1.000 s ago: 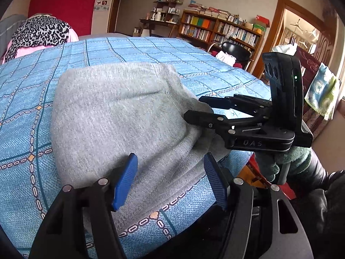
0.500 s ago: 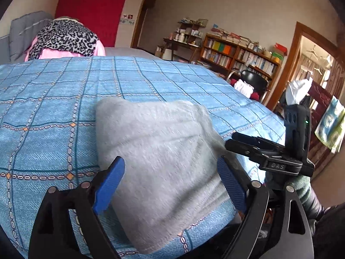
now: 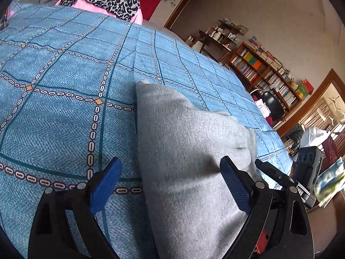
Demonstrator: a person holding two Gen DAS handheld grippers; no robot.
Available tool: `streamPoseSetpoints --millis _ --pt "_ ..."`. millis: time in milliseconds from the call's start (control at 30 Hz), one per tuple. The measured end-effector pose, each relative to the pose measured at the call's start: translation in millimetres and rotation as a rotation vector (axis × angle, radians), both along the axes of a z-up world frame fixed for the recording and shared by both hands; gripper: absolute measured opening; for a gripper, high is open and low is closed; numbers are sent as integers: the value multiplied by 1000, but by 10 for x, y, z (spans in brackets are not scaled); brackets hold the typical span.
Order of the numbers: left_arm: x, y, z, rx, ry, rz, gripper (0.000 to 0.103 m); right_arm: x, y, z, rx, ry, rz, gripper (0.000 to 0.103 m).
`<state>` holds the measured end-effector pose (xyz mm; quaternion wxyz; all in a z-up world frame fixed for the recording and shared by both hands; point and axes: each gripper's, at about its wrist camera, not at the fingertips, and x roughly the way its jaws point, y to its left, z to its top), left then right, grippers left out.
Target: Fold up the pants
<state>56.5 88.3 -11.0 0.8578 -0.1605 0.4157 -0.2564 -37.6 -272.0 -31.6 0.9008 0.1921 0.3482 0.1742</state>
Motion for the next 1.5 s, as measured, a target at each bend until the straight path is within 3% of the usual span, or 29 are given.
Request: streamPoseSetpoints --millis 300,700,933,1133,1500 --pt "192 -87 -160 -38 81 -59 94 192 37 -134 22 61 39 98" --pt "199 -278 -151 -14 75 -178 92 418 109 -150 7 99 144 98" --pt "192 -358 -138 -14 72 -208 64 386 115 -160 49 85 197 66" --pt "137 -394 -42 -9 17 -196 53 331 94 -50 64 41 191 47" --pt "157 -609 330 9 -54 -216 41 192 -120 262 78 -55 145 37"
